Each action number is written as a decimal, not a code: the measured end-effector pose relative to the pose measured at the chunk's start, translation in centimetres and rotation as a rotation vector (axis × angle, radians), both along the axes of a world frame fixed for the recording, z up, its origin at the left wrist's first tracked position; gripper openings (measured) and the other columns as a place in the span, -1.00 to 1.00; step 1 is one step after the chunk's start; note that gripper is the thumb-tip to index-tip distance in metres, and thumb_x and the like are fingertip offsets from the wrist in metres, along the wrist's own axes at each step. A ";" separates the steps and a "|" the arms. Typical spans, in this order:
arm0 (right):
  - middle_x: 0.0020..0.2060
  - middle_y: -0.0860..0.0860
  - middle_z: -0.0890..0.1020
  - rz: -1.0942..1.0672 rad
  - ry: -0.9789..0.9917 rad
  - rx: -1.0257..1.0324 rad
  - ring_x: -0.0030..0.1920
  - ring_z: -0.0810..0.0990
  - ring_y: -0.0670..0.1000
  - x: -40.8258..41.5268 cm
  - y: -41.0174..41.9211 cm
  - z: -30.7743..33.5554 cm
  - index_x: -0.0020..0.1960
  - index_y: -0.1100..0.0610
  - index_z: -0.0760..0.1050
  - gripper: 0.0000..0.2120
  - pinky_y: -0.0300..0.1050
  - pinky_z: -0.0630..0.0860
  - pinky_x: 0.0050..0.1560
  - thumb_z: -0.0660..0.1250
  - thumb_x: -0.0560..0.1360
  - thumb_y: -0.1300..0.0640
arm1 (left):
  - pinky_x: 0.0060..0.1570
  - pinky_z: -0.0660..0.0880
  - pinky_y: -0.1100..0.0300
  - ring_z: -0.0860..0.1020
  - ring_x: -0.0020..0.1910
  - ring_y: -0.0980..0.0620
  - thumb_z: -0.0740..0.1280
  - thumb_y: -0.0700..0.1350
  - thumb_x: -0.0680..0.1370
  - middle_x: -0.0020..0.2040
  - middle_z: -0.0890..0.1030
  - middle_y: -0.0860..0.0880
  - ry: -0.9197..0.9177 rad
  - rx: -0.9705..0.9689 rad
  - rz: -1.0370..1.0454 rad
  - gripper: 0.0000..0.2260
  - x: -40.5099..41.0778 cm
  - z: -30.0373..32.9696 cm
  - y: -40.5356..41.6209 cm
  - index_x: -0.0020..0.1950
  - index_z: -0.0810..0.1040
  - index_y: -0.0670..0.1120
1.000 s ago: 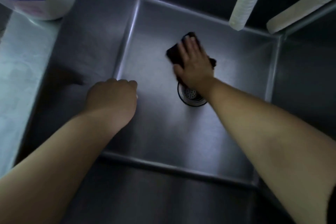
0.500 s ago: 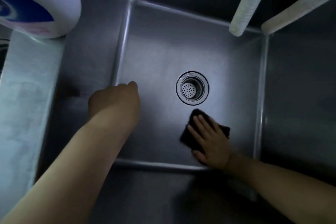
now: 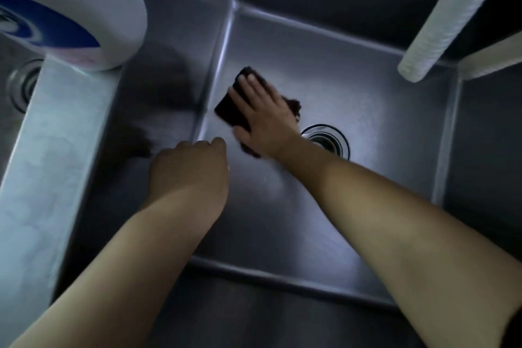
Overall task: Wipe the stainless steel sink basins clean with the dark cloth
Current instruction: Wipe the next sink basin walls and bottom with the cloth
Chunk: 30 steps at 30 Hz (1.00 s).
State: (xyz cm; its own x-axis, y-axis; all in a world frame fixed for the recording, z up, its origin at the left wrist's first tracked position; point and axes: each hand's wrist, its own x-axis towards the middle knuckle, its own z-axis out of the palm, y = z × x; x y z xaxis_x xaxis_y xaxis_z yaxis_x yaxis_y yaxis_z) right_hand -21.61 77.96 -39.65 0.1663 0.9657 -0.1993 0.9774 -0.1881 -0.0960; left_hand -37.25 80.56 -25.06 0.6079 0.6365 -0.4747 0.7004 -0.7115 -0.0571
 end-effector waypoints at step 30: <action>0.42 0.16 0.29 -0.694 0.168 -0.618 0.30 0.34 0.22 -1.8 -23.8 11.3 0.49 0.14 0.12 -0.43 -0.02 0.36 0.27 0.14 0.51 0.31 | -0.02 0.51 0.05 0.56 0.03 -0.15 0.13 -0.07 0.60 0.08 0.60 -0.08 -0.318 -0.089 -0.278 -0.74 -2.9 7.3 -1.7 0.24 0.47 -0.03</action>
State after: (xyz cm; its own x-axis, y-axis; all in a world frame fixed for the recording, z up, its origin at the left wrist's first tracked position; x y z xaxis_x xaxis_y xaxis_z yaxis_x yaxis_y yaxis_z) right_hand -23.37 54.15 -28.30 0.5870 0.3774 -0.7162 0.6107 -0.7872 0.0858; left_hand -40.11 78.91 -17.71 0.8753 0.3929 -0.2819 0.4543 -0.8678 0.2011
